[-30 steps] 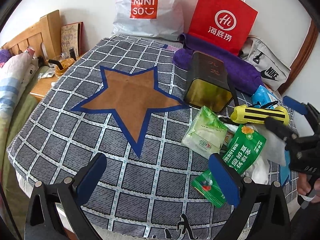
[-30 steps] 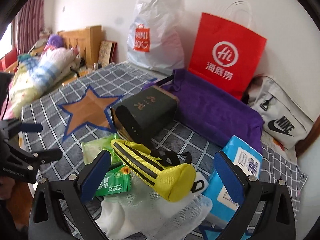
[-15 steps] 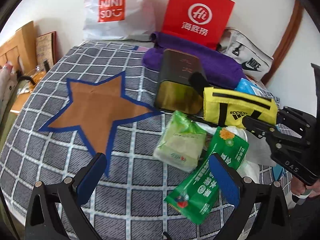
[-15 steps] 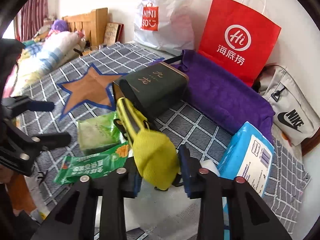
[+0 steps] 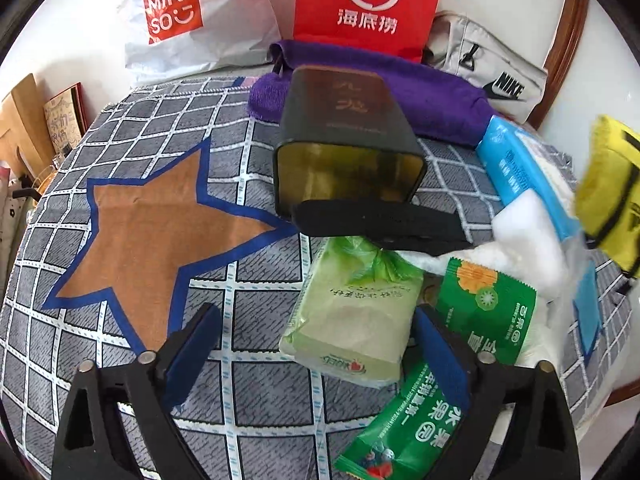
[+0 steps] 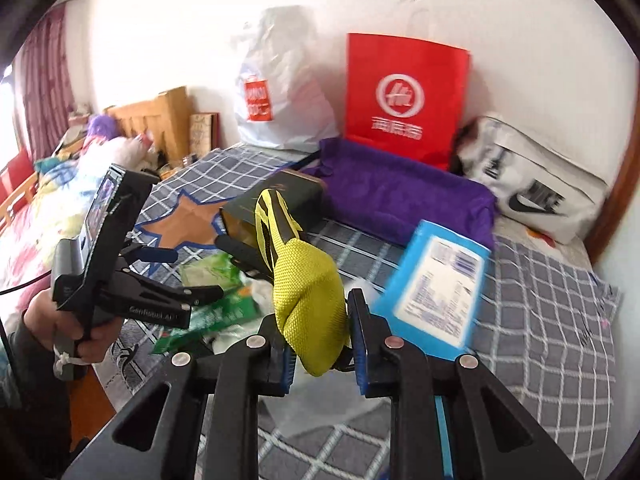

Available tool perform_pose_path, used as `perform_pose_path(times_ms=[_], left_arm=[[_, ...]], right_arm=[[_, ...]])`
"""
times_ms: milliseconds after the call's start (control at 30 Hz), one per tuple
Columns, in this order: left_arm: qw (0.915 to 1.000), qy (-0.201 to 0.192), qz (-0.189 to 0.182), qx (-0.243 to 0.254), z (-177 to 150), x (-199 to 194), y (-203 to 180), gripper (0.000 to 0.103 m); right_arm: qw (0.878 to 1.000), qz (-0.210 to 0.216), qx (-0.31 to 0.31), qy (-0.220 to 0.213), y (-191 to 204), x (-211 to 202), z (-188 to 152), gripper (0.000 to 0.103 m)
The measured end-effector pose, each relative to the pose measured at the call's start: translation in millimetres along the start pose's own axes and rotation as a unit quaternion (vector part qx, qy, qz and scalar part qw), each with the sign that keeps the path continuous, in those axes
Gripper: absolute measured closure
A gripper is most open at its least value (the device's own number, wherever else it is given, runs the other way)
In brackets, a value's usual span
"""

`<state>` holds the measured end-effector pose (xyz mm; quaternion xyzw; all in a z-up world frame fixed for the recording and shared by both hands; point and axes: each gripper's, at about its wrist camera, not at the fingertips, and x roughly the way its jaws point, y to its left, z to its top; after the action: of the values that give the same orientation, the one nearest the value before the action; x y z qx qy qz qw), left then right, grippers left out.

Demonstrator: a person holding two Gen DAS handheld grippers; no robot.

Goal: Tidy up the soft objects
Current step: 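Grasp the yellow-black pouch with the right tool while the left tool grasps the green-white soap pack, then carry the pouch and soap pack with both tools toward the purple towel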

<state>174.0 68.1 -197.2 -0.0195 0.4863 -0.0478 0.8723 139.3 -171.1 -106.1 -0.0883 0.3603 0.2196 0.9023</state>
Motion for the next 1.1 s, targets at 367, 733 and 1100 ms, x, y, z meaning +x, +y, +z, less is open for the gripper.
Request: perform_pose_path(times_ms=[367,733,1100], left_arm=[[0.9997,-0.007,0.018,0.016,-3.1,-13.0,0.6,0.042],[0.9991,-0.017,0.037,-0.013,-18.5,-44.2,19.9,0.044],[0.9979,-0.038,0.041,-0.032,-23.4,-85.0,25.7,0.044]], right_arm=[[0.989,-0.011,0.149,0.018,-54.5,-17.7,-62.0,0.08],[0.985,-0.062,0.153,0.052,-72.4,-16.0,-100.4,0.08],[0.983,-0.05,0.172,0.035,-69.3,-27.0,-107.9,0.081]])
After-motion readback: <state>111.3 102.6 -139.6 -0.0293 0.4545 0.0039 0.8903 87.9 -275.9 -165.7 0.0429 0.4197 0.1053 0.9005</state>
